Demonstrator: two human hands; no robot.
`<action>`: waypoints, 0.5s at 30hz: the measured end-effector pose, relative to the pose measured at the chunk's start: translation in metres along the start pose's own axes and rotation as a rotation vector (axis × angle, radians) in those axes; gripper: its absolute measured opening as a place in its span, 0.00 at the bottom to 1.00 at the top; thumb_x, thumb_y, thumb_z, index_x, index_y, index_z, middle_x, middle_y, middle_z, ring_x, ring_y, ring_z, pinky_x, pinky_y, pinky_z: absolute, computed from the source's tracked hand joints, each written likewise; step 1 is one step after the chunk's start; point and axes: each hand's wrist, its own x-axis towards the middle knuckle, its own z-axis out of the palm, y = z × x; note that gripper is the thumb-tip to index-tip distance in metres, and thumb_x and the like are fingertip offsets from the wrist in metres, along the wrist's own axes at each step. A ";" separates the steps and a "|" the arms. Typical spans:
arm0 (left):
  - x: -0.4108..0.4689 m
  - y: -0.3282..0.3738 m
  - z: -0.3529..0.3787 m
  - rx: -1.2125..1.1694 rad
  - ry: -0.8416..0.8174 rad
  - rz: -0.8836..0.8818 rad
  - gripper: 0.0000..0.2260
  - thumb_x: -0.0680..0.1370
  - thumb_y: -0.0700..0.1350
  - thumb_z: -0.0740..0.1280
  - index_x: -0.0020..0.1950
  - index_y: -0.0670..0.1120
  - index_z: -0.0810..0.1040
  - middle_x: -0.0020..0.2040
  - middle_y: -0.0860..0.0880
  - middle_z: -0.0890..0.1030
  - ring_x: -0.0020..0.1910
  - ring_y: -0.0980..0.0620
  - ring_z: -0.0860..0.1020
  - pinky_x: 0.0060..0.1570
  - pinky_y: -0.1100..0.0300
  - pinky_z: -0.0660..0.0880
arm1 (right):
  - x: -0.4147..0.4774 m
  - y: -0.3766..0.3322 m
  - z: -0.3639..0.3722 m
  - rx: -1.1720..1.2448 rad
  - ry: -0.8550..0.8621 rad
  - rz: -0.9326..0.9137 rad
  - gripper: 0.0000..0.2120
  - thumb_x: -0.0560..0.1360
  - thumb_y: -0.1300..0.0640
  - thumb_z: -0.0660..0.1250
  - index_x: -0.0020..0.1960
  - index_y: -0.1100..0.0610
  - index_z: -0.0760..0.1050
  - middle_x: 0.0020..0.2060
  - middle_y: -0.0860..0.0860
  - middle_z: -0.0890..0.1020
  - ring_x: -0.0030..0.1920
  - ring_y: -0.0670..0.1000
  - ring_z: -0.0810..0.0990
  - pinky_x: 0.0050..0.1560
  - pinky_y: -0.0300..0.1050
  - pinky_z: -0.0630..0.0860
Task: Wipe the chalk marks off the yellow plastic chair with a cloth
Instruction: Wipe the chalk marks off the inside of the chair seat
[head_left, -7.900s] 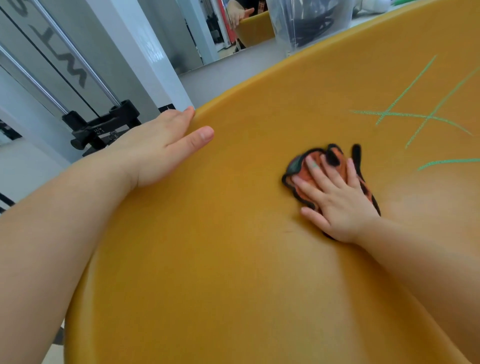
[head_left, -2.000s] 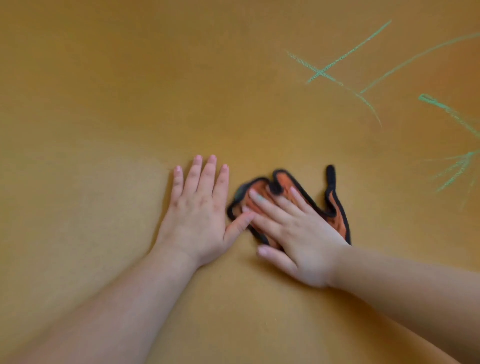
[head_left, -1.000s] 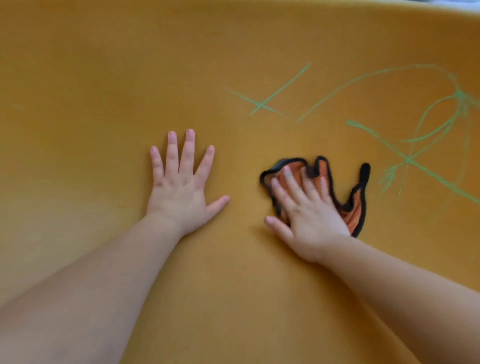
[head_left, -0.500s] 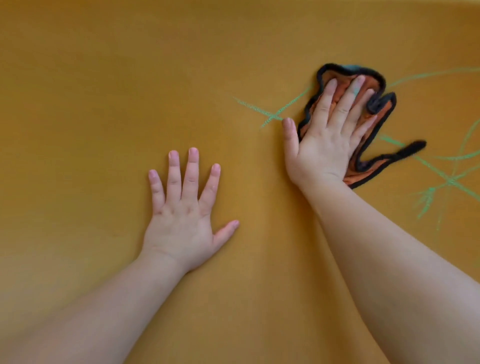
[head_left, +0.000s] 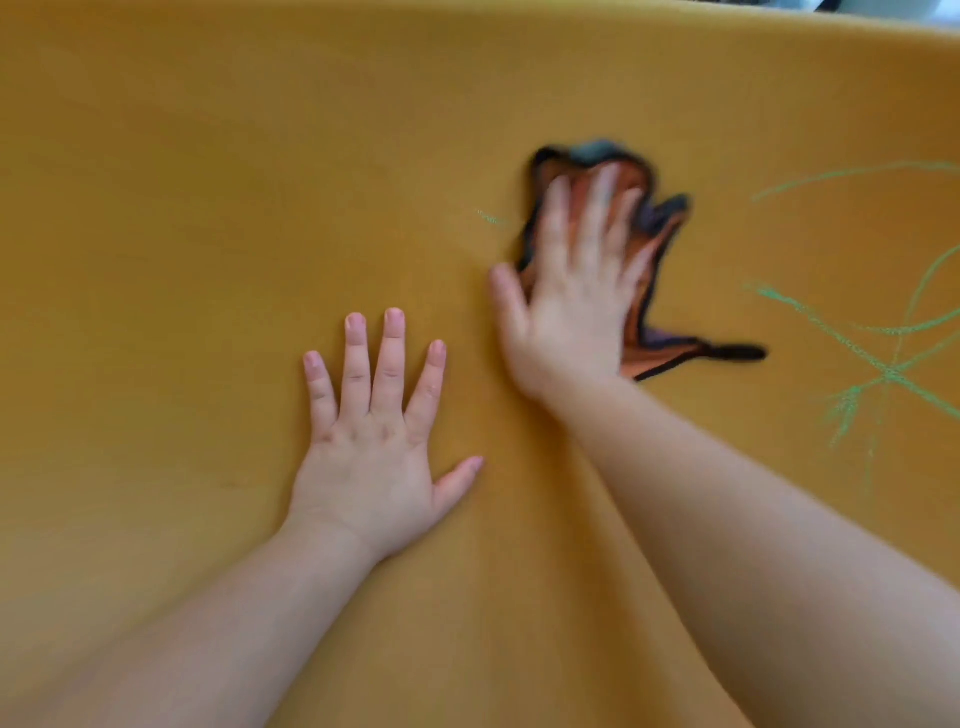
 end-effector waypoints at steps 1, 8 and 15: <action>0.000 0.000 0.000 -0.007 0.002 0.002 0.46 0.72 0.73 0.54 0.82 0.47 0.53 0.82 0.37 0.42 0.80 0.33 0.41 0.73 0.28 0.46 | -0.021 -0.008 0.006 0.010 -0.092 -0.145 0.39 0.79 0.33 0.53 0.83 0.53 0.53 0.83 0.59 0.48 0.82 0.64 0.47 0.79 0.67 0.41; 0.000 -0.001 0.001 -0.006 -0.005 0.004 0.46 0.72 0.73 0.54 0.82 0.47 0.52 0.82 0.38 0.42 0.80 0.33 0.40 0.73 0.28 0.46 | 0.044 0.111 -0.044 -0.368 -0.164 -0.585 0.38 0.78 0.31 0.54 0.83 0.47 0.53 0.83 0.57 0.52 0.80 0.66 0.55 0.78 0.66 0.40; 0.000 0.001 -0.003 -0.007 -0.017 -0.001 0.47 0.70 0.73 0.54 0.82 0.47 0.54 0.82 0.38 0.43 0.80 0.33 0.41 0.73 0.28 0.47 | -0.026 0.032 -0.017 -0.121 -0.204 -0.204 0.43 0.78 0.29 0.47 0.83 0.56 0.52 0.82 0.62 0.46 0.82 0.63 0.48 0.79 0.68 0.42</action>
